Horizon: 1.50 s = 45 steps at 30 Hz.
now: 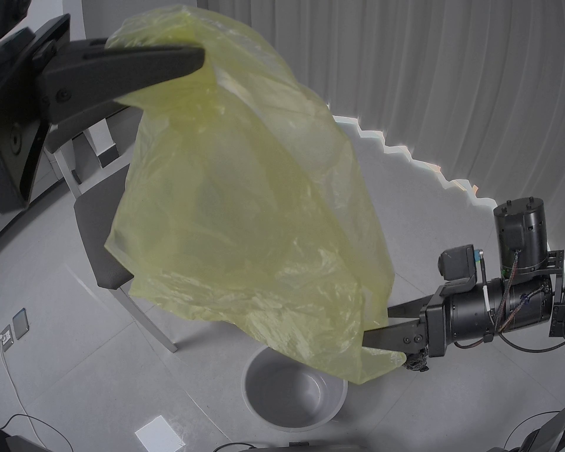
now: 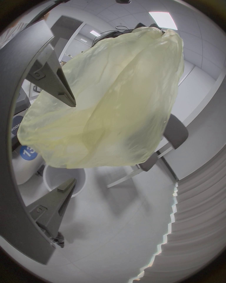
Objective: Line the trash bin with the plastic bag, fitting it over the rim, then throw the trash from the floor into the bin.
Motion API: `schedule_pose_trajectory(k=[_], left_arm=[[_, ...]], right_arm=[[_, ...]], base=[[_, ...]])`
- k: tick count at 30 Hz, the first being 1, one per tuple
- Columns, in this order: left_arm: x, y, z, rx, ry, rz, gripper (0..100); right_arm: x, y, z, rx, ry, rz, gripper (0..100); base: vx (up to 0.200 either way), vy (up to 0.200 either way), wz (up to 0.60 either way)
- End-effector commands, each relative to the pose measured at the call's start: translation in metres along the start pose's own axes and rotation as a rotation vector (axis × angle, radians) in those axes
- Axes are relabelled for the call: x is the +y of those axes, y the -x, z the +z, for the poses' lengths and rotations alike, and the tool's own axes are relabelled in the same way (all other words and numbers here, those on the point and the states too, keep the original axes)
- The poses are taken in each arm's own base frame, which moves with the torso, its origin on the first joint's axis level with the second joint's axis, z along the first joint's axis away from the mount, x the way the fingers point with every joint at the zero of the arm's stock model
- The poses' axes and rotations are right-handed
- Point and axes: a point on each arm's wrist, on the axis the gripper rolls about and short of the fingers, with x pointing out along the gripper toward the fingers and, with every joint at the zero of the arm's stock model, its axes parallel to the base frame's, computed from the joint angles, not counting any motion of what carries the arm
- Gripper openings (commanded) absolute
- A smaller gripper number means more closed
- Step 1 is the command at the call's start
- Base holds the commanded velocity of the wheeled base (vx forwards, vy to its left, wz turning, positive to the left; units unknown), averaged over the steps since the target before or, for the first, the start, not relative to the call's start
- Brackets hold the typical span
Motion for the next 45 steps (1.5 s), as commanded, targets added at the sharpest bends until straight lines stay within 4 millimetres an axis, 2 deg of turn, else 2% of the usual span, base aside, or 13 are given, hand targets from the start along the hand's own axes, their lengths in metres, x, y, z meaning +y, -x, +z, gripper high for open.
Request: schedule_pose_trajectory(k=[1, 3, 8, 12, 19, 26, 27, 33, 45], left_arm=[[0.0, -0.002, -0.001, 0.004, 0.002, -0.002, 0], [0.0, -0.002, -0.002, 0.007, 0.003, -0.003, 0], [-0.001, -0.002, -0.004, 0.011, 0.006, -0.006, 0], [-0.001, -0.001, -0.003, 0.006, 0.004, -0.01, 0], [-0.002, -0.002, -0.003, 0.001, 0.006, -0.023, 0], [-0.001, -0.004, -0.004, 0.003, 0.007, -0.026, 0], [-0.001, -0.004, -0.004, 0.003, 0.007, -0.026, 0], [0.0, -0.004, -0.004, 0.003, 0.007, -0.023, 0], [0.004, -0.005, -0.003, -0.015, -0.004, 0.005, 0]], right_arm=[[-0.003, -0.004, 0.003, -0.024, 0.004, -0.003, 100], [-0.006, -0.002, 0.005, -0.037, 0.002, -0.012, 100], [-0.017, 0.018, 0.018, -0.119, -0.01, -0.059, 100], [-0.022, 0.018, 0.021, -0.131, -0.018, -0.076, 100], [-0.04, 0.016, 0.045, -0.184, -0.033, -0.116, 100], [-0.037, 0.011, 0.064, -0.223, -0.013, -0.096, 100], [-0.037, 0.011, 0.064, -0.223, -0.013, -0.096, 100], [-0.033, -0.019, 0.051, -0.125, -0.021, -0.049, 100], [-0.036, -0.021, 0.027, -0.048, -0.054, -0.059, 100]], base=[[0.0, 0.0, 0.0], [0.0, 0.0, 0.0], [0.0, 0.0, 0.0], [0.0, 0.0, 0.0], [0.0, 0.0, 0.0], [0.0, 0.0, 0.0], [0.0, 0.0, 0.0], [0.0, 0.0, 0.0], [0.0, 0.0, 0.0]])
